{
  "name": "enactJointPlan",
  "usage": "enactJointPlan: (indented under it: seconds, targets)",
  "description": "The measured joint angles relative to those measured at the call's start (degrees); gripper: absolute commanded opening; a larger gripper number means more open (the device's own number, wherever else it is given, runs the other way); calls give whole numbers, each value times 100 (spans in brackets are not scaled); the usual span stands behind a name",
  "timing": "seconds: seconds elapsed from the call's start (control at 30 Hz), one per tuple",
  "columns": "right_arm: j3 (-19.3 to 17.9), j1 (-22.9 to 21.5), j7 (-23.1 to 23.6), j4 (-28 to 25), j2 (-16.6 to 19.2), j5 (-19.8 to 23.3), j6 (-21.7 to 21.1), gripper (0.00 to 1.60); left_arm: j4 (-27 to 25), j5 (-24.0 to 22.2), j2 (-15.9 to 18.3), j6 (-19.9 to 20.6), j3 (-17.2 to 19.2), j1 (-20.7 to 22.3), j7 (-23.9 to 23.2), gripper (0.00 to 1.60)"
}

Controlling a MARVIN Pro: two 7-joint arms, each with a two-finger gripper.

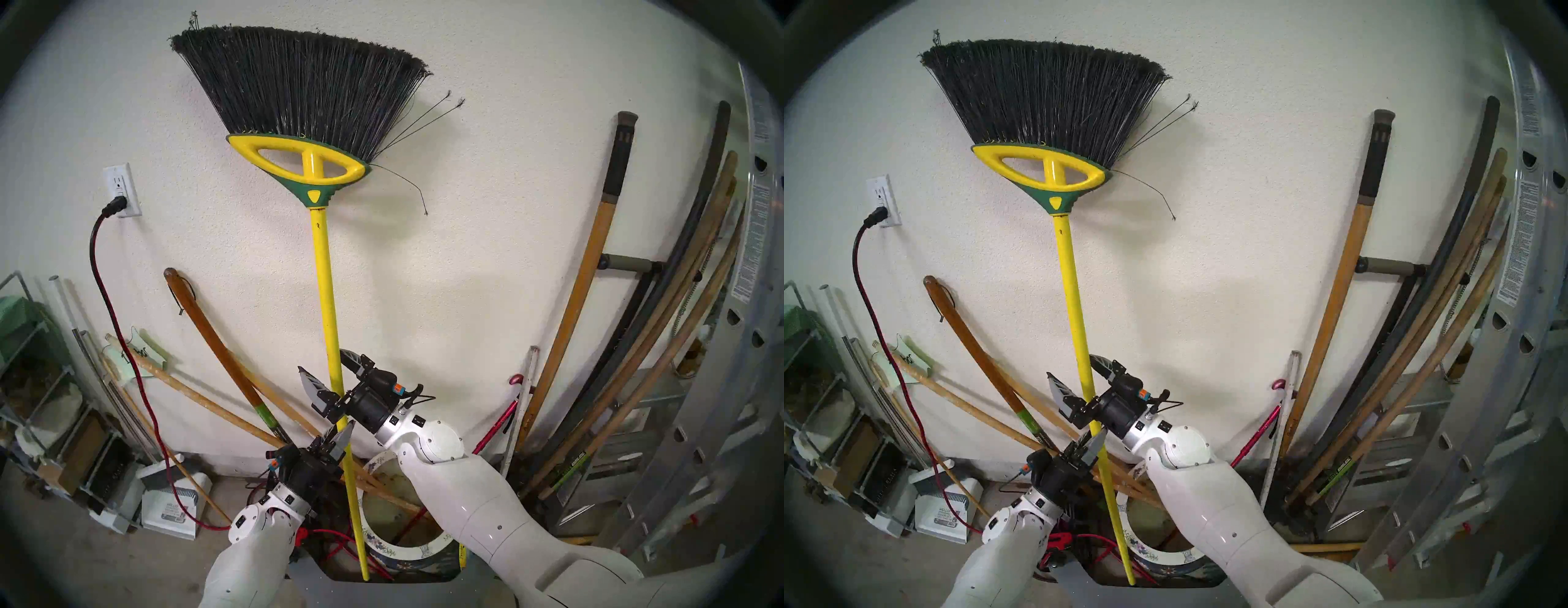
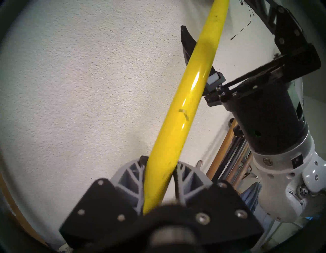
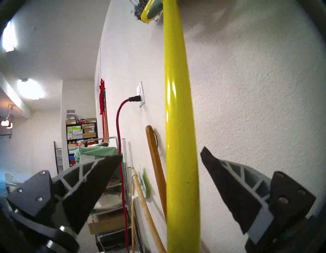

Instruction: Take wooden sticks or brooms out of the pot

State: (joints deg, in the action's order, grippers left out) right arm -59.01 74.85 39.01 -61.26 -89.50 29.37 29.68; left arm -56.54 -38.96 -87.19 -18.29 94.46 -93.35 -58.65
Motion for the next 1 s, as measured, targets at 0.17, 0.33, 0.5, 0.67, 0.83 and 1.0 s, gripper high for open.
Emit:
enactJointPlan:
  seconds: [0.17,0.33,0.5,0.67,0.83,1.0]
  targets:
    - [-71,96,-281,3,-16,-242,409,160,6,-9,2,-4,-9,3,-4,0]
    - [-149,146,-531,84,-86,-445,785,160,12,-17,5,-4,-15,7,-4,0]
    - [-216,193,-749,215,-172,-685,1251,160,16,-26,8,-2,-21,9,-5,0]
    - [-270,253,-833,206,-215,-742,1454,160,19,-33,12,0,-26,11,-5,0]
    - [-320,325,-827,92,-211,-692,1507,160,21,-40,16,0,-33,12,-5,0]
    - [-333,405,-610,-39,-137,-508,1541,160,22,-45,19,0,-38,13,-5,0]
